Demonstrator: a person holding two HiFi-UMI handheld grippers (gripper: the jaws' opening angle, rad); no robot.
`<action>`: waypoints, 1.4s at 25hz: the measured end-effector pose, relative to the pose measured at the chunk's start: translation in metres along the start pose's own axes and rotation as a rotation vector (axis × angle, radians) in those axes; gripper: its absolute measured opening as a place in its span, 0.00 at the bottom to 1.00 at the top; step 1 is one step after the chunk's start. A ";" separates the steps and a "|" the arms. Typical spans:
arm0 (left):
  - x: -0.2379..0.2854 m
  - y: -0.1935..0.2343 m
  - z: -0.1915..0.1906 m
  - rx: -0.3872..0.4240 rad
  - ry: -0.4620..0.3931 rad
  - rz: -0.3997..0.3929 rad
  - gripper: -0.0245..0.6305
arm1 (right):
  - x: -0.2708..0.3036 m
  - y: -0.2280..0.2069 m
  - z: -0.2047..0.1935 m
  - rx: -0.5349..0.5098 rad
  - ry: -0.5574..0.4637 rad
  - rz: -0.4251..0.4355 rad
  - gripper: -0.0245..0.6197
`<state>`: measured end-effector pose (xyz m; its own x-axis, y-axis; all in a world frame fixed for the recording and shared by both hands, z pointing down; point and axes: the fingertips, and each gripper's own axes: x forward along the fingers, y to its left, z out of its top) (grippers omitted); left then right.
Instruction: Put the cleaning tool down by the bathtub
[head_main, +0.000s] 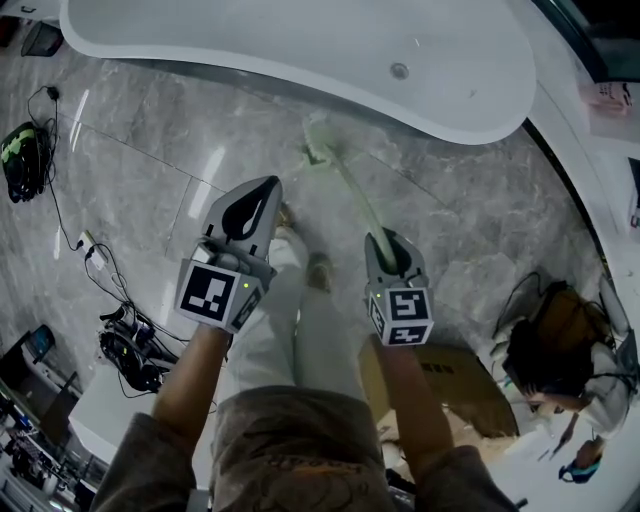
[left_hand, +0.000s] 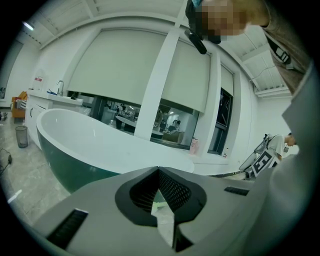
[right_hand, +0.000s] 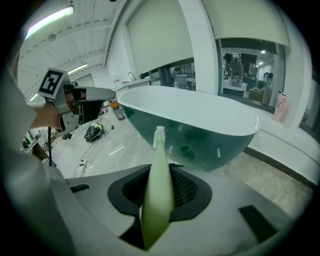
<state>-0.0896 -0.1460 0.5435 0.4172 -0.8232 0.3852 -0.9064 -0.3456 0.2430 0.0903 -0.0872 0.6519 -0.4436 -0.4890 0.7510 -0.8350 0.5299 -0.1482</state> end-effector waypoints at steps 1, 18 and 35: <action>0.001 0.000 0.001 0.002 -0.003 -0.003 0.04 | 0.006 -0.001 -0.003 -0.002 0.010 0.001 0.19; 0.014 0.021 -0.011 0.003 0.034 -0.019 0.04 | 0.120 -0.022 -0.067 -0.066 0.261 -0.027 0.19; 0.024 0.052 -0.034 -0.008 0.062 -0.033 0.04 | 0.211 -0.043 -0.116 -0.128 0.521 -0.081 0.19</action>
<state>-0.1244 -0.1682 0.5956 0.4507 -0.7816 0.4312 -0.8914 -0.3685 0.2639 0.0701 -0.1330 0.8916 -0.1320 -0.1408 0.9812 -0.7993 0.6005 -0.0214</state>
